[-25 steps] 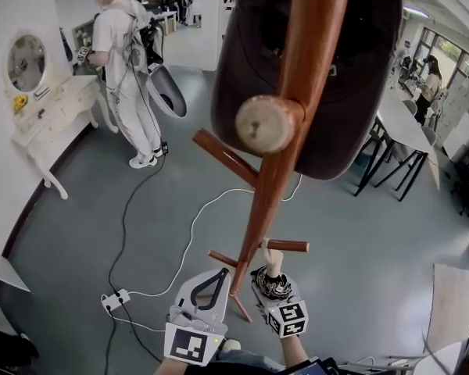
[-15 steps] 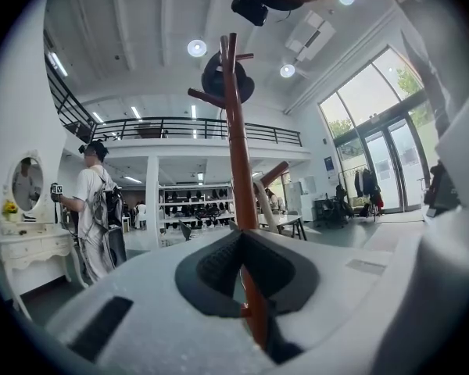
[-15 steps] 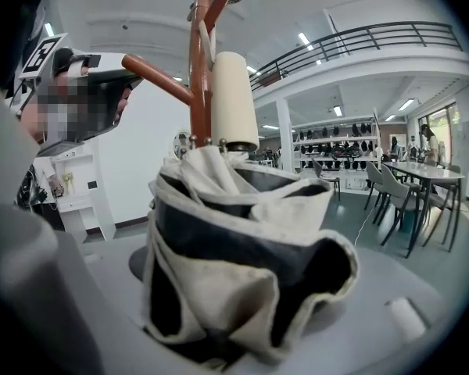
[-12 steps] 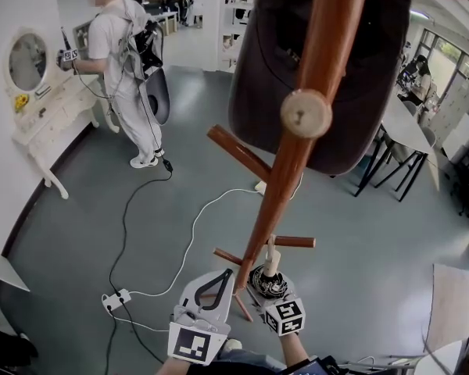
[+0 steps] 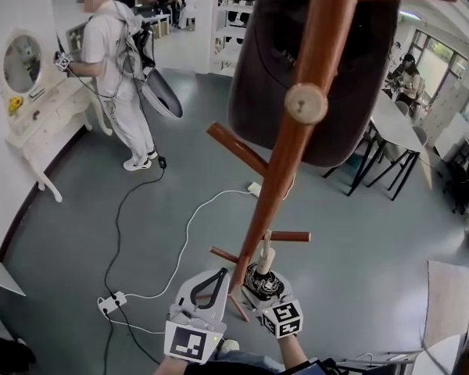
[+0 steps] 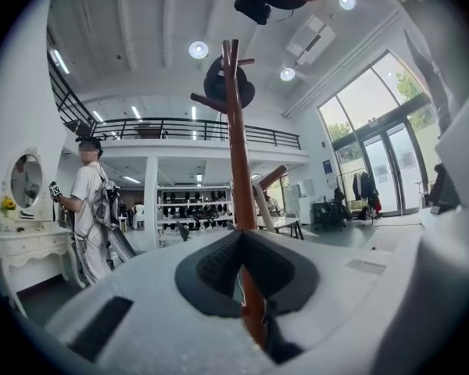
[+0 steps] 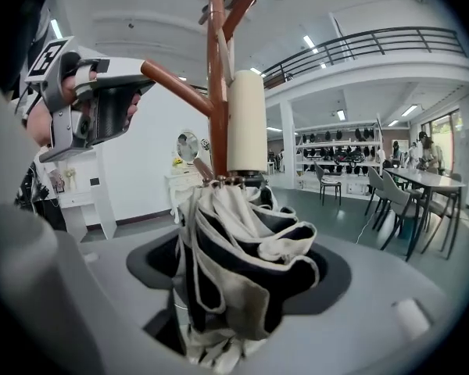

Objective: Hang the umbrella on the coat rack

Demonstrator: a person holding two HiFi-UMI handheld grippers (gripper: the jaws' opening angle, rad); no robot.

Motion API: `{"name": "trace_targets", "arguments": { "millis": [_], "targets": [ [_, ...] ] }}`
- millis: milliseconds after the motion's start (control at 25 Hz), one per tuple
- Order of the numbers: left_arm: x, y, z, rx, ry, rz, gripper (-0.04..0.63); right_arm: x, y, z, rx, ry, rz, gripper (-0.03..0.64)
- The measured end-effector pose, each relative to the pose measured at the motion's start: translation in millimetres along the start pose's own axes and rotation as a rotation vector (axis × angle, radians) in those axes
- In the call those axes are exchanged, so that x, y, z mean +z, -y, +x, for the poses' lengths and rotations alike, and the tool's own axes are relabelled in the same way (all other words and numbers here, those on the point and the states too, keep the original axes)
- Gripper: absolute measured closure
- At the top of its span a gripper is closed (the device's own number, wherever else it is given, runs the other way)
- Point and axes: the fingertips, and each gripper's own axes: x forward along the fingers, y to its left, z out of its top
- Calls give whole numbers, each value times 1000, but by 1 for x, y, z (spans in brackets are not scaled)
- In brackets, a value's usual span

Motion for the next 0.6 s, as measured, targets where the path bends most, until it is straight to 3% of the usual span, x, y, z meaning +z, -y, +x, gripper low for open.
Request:
{"name": "trace_targets", "arguments": {
  "millis": [400, 600],
  "targets": [
    [1, 7, -12, -15, 0, -2, 588, 46, -4, -52, -80, 158, 9, 267],
    [0, 16, -23, -27, -4, -24, 588, 95, -5, -94, -147, 294, -13, 333]
  ]
}}
